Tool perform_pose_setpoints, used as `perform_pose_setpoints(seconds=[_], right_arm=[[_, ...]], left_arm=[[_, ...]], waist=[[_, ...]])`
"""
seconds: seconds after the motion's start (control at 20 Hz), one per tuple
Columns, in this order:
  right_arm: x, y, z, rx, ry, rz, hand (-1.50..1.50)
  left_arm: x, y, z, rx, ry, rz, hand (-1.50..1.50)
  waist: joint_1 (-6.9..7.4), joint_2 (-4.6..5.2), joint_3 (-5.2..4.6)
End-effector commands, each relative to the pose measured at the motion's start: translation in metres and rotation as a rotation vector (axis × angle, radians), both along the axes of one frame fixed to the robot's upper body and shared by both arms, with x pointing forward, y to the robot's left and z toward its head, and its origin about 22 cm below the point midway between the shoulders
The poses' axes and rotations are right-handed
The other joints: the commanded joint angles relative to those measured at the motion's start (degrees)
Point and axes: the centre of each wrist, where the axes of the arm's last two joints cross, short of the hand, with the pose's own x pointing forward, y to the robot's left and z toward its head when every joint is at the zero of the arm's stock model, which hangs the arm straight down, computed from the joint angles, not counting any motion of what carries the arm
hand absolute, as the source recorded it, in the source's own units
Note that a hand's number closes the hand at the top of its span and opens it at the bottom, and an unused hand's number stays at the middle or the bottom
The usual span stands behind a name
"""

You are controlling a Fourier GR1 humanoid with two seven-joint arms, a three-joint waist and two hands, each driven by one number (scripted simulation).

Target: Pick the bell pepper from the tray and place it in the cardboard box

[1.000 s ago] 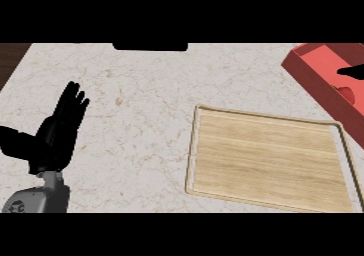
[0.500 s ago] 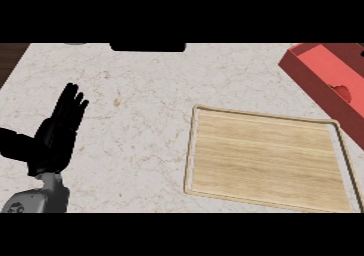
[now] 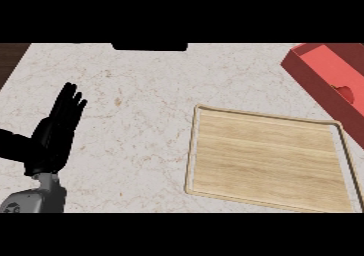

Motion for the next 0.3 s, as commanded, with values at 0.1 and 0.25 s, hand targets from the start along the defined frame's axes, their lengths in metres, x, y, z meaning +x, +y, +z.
perform_pose_setpoints(seconds=[0.1,0.25], right_arm=[[-0.024,-0.022,-0.015,0.024,-0.062,-0.024,-1.5],[-0.042,-0.04,-0.014,0.024,-0.048,-0.012,-1.5]], left_arm=[[0.004,-0.016,0.009,-0.002,0.001,-0.013,0.0],[0.001,-0.011,-0.007,-0.003,-0.014,-0.006,0.0]], waist=[[0.24,0.13,0.07],[0.39,0.37,0.1]])
